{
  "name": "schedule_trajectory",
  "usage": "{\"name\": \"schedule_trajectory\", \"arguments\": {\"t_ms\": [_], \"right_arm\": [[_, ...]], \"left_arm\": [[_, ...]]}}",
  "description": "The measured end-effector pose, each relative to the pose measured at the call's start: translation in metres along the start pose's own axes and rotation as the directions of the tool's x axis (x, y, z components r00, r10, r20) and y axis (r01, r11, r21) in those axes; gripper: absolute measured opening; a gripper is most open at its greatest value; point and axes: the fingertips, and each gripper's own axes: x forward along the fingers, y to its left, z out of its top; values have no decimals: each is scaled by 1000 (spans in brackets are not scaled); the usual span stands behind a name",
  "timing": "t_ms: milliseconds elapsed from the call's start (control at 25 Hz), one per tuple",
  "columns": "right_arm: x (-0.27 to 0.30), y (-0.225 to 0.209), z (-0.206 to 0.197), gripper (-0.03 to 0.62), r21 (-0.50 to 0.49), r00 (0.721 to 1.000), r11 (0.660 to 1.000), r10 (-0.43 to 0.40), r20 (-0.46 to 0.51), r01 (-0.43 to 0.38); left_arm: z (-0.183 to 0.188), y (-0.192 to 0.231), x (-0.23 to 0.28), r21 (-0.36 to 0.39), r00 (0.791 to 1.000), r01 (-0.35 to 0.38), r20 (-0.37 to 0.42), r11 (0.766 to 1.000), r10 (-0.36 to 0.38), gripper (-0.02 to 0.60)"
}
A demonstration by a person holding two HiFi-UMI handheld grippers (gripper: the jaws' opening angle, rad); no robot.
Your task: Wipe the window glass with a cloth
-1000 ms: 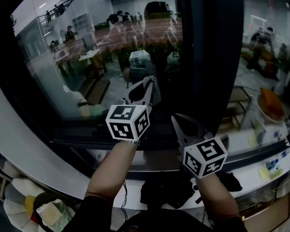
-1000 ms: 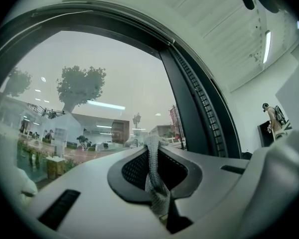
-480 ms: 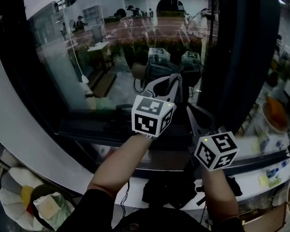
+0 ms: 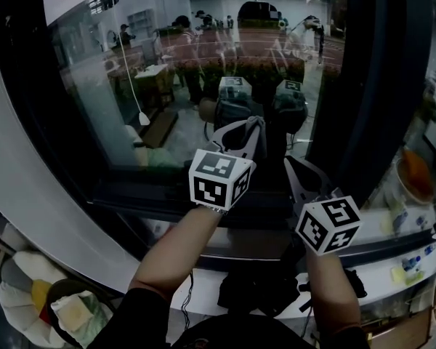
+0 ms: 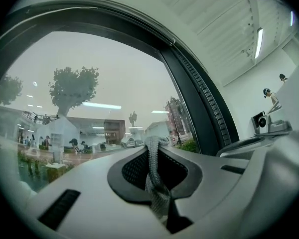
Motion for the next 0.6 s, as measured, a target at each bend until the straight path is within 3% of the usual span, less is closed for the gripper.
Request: {"name": "schedule_trajectory", "arguments": {"t_ms": [400, 600], "right_arm": [[19, 25, -4, 26, 13, 999, 999, 52, -4, -52], [47, 65, -11, 26, 2, 997, 997, 76, -13, -76]], "left_arm": [[-5, 63, -44, 3, 992, -126, -18, 992, 126, 35], [-16, 127, -88, 0, 979, -202, -25, 979, 202, 35]]}}
